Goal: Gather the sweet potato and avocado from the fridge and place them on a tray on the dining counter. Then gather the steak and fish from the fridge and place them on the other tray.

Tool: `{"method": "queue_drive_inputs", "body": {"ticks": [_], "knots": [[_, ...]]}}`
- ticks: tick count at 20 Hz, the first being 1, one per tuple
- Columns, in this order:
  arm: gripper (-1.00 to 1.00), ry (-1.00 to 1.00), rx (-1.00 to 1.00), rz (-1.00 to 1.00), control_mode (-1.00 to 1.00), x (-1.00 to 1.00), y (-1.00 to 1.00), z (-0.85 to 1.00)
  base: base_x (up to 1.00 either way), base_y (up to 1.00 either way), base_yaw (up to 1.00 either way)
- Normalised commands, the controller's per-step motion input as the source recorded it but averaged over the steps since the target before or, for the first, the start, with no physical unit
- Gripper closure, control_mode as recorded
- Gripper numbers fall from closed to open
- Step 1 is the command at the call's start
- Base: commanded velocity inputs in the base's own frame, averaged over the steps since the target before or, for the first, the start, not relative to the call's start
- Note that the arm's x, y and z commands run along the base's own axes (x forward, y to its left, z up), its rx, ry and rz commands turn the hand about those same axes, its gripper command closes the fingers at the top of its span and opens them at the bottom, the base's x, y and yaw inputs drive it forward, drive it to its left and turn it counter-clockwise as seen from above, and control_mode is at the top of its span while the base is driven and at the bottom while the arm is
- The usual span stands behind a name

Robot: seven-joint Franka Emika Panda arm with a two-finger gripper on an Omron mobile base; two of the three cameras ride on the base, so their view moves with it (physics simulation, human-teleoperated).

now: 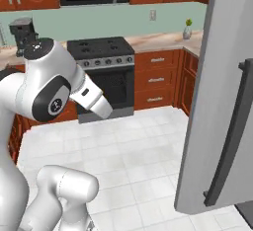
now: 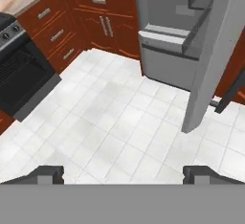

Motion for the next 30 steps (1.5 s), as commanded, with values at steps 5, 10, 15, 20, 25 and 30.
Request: {"method": "queue_drive_inputs", "body": {"ticks": [5, 10, 15, 20, 25, 30], "knots": [[-1.0, 0.0, 0.0, 0.0, 1.0, 0.0, 0.0, 0.0, 0.77, 0.34, -0.49], [-1.0, 0.0, 0.0, 0.0, 1.0, 0.0, 0.0, 0.0, 0.54, 0.34, -0.57], [-1.0, 0.0, 0.0, 0.0, 1.0, 0.0, 0.0, 0.0, 0.7, 0.4, -0.52], [-1.0, 0.0, 0.0, 0.0, 1.0, 0.0, 0.0, 0.0, 0.83, 0.43, -0.48], [-1.0, 0.0, 0.0, 0.0, 1.0, 0.0, 0.0, 0.0, 0.83, 0.37, -0.48], [-1.0, 0.0, 0.0, 0.0, 1.0, 0.0, 0.0, 0.0, 0.89, 0.1, -0.43]]}}
